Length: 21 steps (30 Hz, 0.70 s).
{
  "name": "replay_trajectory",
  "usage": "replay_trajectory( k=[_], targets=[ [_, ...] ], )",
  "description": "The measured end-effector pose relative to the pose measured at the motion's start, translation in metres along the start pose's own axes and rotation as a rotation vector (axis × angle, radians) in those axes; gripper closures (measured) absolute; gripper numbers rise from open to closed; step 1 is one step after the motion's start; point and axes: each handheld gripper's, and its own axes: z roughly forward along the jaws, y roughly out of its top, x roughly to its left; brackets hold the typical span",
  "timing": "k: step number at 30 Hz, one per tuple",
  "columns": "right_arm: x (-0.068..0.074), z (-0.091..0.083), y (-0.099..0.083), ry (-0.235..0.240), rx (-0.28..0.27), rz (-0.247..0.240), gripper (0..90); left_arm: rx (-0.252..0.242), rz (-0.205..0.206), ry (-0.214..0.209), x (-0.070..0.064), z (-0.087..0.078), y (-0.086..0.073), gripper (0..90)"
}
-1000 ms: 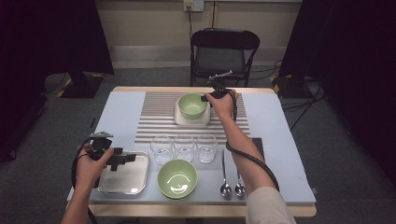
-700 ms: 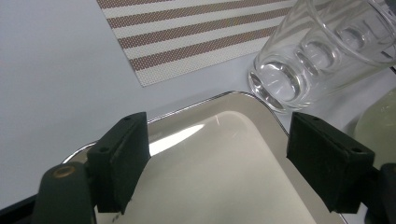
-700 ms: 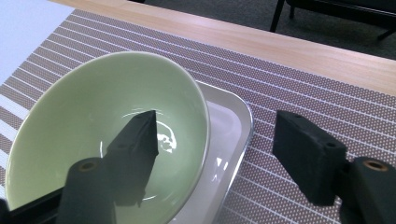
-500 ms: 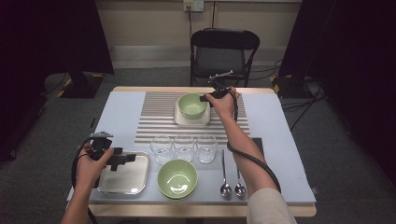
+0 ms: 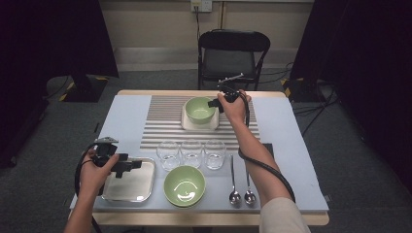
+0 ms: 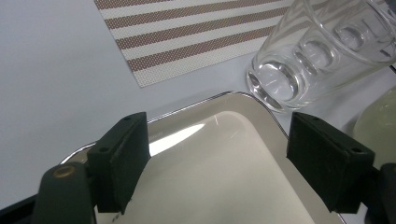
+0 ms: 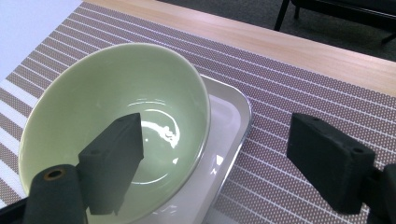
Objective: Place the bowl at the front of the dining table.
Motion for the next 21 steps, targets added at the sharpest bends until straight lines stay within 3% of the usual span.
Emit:
replay_trajectory(
  k=[4, 21],
  targets=[
    [0.0, -0.003, 0.0, 0.005, 0.001, 0.006, 17.4, 0.002, 0.001, 0.0, 0.0, 0.0, 0.0, 21.0],
    [0.005, -0.019, -0.002, 0.0, 0.01, -0.051, 16.7, -0.011, 0.008, -0.001, -0.004, -0.003, 0.002, 21.1]
  ],
)
